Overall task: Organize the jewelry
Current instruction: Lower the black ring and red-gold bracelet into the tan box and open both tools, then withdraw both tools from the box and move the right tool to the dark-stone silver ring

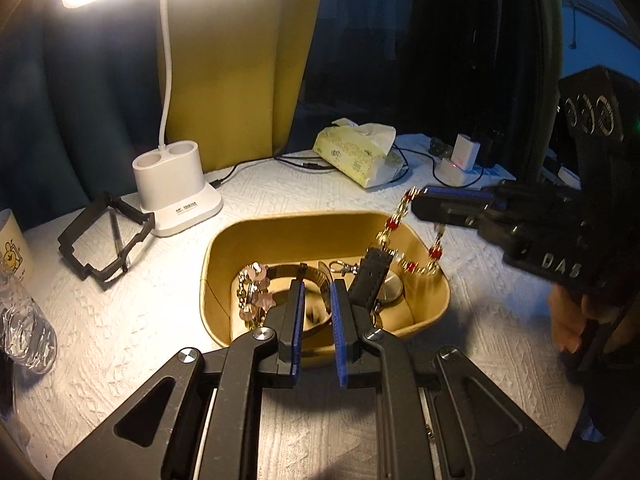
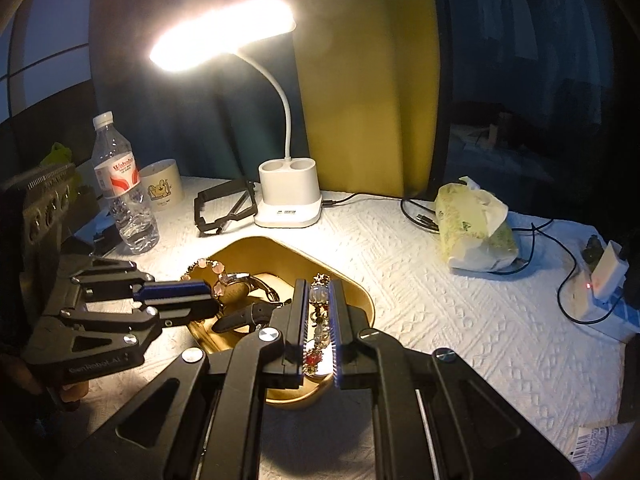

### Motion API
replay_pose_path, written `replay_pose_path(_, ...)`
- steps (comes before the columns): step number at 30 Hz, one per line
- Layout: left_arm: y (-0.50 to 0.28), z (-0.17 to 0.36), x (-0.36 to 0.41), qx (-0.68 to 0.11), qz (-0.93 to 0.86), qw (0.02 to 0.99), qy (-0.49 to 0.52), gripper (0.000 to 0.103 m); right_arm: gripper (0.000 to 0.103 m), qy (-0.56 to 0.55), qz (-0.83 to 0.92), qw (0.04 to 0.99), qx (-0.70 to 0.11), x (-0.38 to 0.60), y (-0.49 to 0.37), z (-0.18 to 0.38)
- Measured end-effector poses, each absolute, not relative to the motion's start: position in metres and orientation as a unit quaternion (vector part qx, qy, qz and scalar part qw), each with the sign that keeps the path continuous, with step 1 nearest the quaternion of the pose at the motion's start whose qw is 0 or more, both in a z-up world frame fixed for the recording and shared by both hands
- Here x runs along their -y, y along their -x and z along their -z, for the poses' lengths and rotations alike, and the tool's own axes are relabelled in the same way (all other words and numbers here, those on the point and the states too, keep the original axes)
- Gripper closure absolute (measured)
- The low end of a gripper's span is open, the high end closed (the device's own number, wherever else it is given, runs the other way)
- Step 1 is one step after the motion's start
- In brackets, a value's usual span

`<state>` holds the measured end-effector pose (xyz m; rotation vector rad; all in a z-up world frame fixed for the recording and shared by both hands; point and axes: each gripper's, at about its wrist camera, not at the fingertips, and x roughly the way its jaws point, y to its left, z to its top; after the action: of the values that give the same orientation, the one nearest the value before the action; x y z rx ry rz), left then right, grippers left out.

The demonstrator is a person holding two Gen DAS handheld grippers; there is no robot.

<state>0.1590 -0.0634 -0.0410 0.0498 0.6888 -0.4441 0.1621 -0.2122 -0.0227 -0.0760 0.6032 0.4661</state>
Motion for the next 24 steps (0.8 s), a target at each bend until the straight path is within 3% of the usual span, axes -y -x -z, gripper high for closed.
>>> replay_pose_path(8,-0.153,0.038,0.06,-0.328,0.213,0.92,-0.018,0.088,0.093,0.05,-0.226,0.921,-0.314,0.205,-0.165,0.03)
replay_pose_path(13,-0.142,0.031,0.053,-0.317,0.209,0.925,-0.012,0.068,0.084,0.051,-0.227,0.919,-0.317,0.203,-0.159,0.031)
replay_pose_path(15,-0.139,0.029,0.052,-0.314,0.207,0.926,-0.011,0.065,0.08,0.057,-0.22,0.92,-0.319,0.202,-0.155,0.03)
replay_pose_path(18,-0.131,0.025,0.048,-0.309,0.202,0.929,-0.008,0.059,0.067,0.06,-0.218,0.919,-0.323,0.201,-0.15,0.03)
replay_pose_path(20,-0.126,0.024,0.046,-0.306,0.198,0.931,-0.004,0.053,0.047,0.06,-0.218,0.918,-0.326,0.202,-0.145,0.031)
replay_pose_path(22,-0.12,0.023,0.043,-0.304,0.194,0.933,-0.003,0.047,0.034,0.058,-0.217,0.917,-0.329,0.203,-0.14,0.031)
replay_pose_path(24,-0.113,0.023,0.039,-0.302,0.189,0.934,-0.002,0.045,0.033,0.056,-0.215,0.917,-0.331,0.203,-0.135,0.031)
